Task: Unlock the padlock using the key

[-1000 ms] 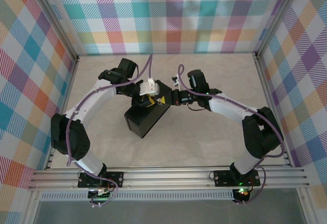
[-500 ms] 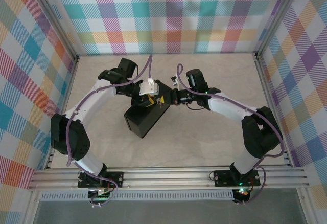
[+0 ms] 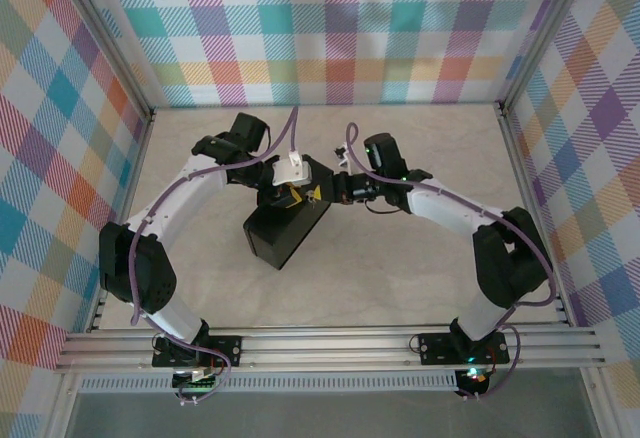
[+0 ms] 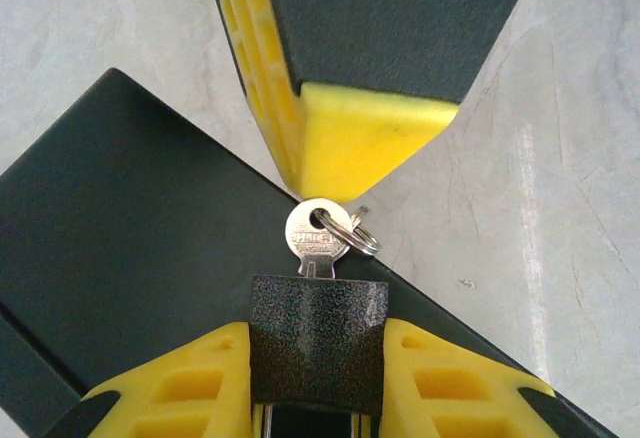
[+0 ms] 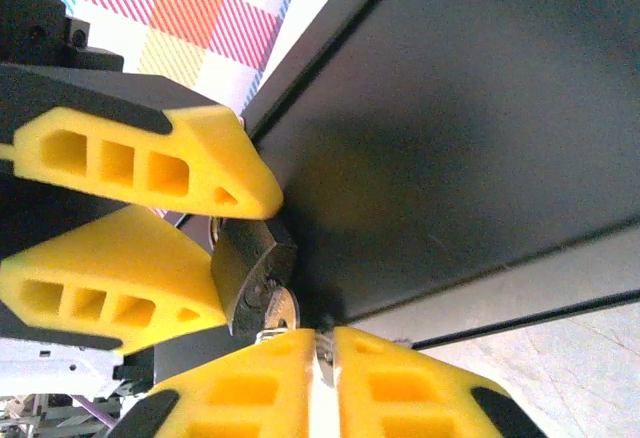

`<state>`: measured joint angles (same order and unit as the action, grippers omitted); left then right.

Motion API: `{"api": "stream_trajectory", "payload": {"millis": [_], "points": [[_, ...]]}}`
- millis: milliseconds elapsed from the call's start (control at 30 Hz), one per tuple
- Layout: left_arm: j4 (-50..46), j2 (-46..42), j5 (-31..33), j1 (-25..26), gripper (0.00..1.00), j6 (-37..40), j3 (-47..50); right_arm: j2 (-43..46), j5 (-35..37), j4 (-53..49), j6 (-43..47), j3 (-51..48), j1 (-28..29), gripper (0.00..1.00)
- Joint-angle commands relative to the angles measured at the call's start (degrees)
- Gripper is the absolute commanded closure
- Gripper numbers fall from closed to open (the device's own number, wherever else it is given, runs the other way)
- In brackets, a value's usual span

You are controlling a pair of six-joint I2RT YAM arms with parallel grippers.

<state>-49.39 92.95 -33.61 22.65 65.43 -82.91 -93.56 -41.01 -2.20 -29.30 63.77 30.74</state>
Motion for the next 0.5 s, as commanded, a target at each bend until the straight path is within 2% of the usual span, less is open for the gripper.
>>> {"api": "stream_trajectory", "payload": {"millis": [0, 100, 267, 367, 467], "points": [[-2.2, 2.0, -1.0, 0.9, 0.94, 0.7, 1.5, 5.5, -1.6, 0.0, 9.9, -1.5, -3.5, 0.80], [-3.1, 2.5, -2.5, 0.8, 0.94, 1.0, 0.9, 8.0, -0.3, -3.2, 26.0, -1.1, -3.9, 0.72], [-5.0, 4.7, -4.0, 0.8, 0.94, 1.0, -1.0, 12.0, -7.7, 4.4, 54.6, -6.9, -3.9, 0.64], [-4.6, 5.0, -5.0, 0.8, 0.93, 1.0, -1.2, 11.9, -7.0, 10.6, 62.1, -9.4, -3.8, 0.61], [-4.5, 5.4, -5.2, 0.8, 0.93, 1.0, -1.4, 8.7, -4.7, 6.4, 66.9, -6.0, -3.6, 0.62]]}}
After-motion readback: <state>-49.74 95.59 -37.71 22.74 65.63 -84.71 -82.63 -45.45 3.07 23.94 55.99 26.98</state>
